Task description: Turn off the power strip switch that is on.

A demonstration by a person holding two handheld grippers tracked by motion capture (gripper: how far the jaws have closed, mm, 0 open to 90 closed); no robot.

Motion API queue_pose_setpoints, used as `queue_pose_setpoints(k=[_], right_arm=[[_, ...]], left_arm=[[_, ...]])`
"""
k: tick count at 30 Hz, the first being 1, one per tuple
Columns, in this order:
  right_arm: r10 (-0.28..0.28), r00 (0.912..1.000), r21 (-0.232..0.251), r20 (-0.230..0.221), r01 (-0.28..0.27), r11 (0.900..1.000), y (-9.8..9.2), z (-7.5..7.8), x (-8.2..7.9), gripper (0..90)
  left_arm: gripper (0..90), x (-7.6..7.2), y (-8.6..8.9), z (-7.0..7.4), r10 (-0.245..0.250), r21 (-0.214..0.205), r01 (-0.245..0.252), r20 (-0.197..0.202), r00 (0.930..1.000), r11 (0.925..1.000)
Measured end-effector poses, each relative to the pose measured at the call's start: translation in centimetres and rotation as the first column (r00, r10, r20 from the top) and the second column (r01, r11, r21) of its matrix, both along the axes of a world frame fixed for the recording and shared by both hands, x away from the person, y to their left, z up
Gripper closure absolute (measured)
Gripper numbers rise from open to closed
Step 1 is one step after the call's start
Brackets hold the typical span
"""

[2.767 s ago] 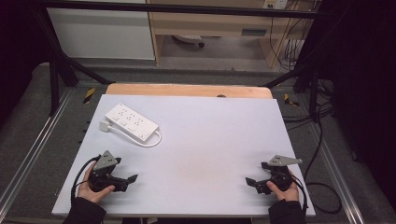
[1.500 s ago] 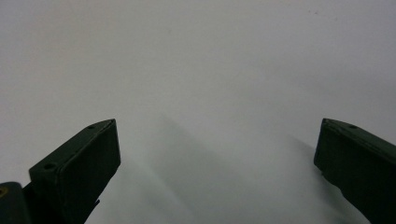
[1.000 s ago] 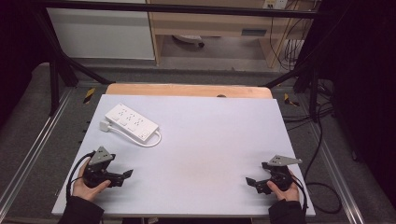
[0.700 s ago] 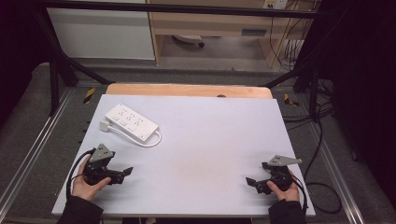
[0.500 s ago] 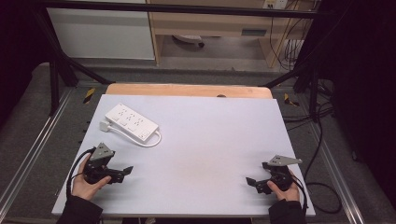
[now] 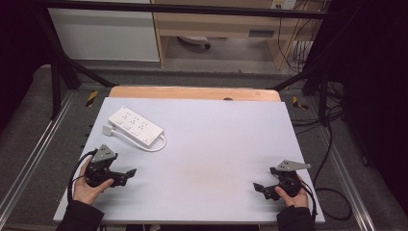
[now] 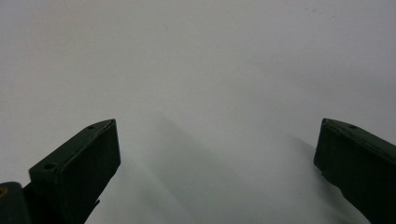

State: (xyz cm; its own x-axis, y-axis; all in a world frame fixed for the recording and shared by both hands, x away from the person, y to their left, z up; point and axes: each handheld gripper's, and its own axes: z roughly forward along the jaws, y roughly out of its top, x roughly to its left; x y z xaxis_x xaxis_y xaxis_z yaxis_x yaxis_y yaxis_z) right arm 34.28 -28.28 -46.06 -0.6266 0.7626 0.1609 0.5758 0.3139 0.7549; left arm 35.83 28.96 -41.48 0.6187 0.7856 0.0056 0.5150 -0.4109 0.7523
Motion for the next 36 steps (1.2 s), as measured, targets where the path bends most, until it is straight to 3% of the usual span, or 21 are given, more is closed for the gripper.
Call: queue_pose_setpoints(k=[36], right_arm=[[-0.002,1.0,-0.006,-0.003,0.002,1.0,-0.1,0.0,0.0,1.0]], left_arm=[[6.1,2.0,-0.7,1.3,0.001,0.004,-0.001,0.014,0.9999,1.0]])
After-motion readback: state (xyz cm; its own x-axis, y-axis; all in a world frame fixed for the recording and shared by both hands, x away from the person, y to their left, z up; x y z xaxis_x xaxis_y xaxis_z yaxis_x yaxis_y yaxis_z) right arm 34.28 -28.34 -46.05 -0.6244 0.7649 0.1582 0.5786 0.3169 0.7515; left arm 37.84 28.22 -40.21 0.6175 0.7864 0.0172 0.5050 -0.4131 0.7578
